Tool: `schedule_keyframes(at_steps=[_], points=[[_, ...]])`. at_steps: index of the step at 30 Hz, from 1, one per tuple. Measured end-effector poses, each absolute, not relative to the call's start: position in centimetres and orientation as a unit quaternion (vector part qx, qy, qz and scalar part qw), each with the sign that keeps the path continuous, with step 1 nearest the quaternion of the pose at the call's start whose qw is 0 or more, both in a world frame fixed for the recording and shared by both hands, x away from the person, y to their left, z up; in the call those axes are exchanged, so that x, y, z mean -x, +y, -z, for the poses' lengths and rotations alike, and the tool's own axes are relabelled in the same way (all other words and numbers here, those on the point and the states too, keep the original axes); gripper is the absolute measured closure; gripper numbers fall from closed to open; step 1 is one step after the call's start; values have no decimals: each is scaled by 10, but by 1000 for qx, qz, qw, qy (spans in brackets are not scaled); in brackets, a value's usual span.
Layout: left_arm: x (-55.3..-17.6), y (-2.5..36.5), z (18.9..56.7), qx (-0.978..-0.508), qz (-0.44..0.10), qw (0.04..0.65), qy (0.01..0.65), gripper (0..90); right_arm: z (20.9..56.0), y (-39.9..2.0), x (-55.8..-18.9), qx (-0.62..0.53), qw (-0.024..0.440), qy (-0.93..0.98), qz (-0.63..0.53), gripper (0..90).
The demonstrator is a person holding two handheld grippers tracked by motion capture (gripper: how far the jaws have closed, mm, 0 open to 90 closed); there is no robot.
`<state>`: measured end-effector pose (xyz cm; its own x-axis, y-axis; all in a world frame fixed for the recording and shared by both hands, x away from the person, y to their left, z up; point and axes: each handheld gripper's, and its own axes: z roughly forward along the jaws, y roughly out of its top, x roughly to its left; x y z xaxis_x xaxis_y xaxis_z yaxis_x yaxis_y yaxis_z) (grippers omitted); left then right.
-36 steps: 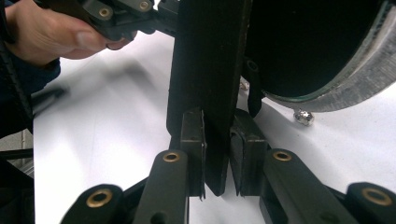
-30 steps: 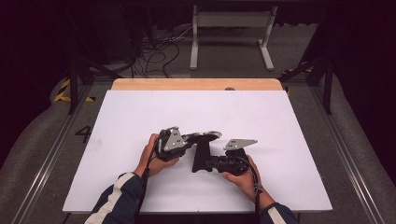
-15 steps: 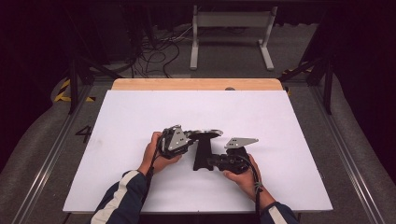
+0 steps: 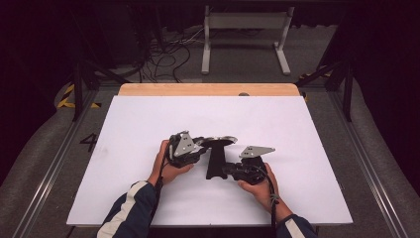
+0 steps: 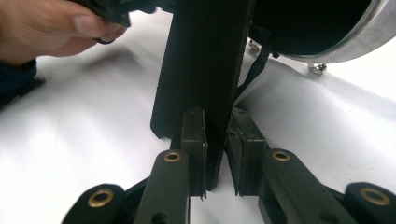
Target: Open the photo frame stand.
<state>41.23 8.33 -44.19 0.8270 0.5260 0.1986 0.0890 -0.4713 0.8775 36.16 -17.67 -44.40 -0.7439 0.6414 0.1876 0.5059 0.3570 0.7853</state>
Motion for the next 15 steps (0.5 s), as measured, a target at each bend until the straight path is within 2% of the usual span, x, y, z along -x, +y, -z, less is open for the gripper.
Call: schedule_keyframes(at_steps=[3,4,6,7,11,15], points=[[-411,88,440,-822,-218,485,203,472,443,-179,-361,-353,77,817,-449,792],[-410,90,440,-823,-214,483,209,411,442,-180,-361,-356,81,814,-451,794],[-408,95,439,-825,-196,484,215,390,441,-181,-360,-357,82,812,-454,793],[-407,98,439,-826,-195,482,217,349,439,-183,-359,-356,84,810,-458,788],[-398,113,440,-826,-175,484,231,308,436,-184,-355,-352,95,812,-456,784],[-384,127,442,-839,-164,463,235,262,431,-184,-351,-344,125,814,-451,794]])
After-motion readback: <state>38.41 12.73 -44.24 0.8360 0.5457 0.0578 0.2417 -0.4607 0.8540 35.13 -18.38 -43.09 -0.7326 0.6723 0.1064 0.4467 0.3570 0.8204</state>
